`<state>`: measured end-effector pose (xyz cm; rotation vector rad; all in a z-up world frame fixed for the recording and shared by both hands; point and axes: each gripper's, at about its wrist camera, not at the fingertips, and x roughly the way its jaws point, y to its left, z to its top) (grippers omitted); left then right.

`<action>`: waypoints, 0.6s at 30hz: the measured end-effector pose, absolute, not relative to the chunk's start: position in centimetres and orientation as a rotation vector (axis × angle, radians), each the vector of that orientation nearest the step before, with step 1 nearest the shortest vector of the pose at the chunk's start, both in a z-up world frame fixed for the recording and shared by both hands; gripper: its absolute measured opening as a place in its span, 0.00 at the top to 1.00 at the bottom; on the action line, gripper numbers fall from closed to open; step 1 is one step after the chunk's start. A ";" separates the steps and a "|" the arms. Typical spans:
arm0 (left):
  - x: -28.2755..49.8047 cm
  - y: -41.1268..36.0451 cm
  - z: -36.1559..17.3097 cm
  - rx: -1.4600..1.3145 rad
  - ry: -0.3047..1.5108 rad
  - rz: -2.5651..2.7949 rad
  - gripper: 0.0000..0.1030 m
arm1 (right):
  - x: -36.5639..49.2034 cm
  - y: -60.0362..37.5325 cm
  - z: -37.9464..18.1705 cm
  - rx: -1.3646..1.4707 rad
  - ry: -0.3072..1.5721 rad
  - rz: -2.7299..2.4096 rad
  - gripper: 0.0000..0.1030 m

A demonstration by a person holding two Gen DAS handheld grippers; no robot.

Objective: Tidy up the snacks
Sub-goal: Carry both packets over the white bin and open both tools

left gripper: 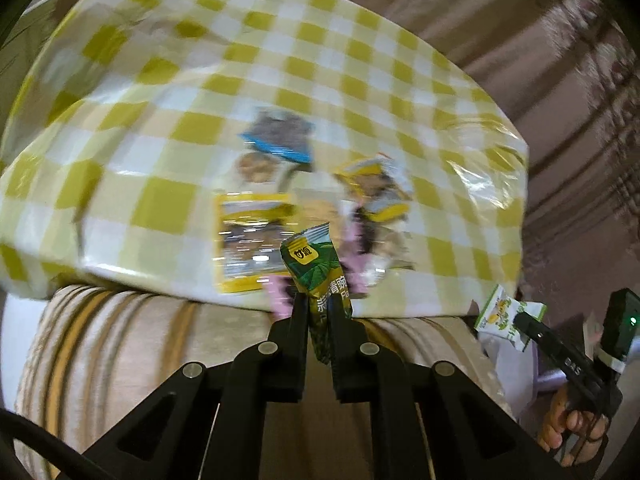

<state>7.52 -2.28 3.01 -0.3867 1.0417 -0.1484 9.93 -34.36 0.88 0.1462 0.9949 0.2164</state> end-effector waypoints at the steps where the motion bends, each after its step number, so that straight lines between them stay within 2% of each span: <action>1: 7.7 -3.1 3.1 -0.379 1.044 -0.168 0.91 | 9.8 -35.7 0.8 0.159 0.994 0.185 0.84; 18: 10.0 -23.0 3.7 -0.149 1.121 -0.569 0.91 | 6.5 -49.9 -0.5 0.299 0.999 -0.132 0.84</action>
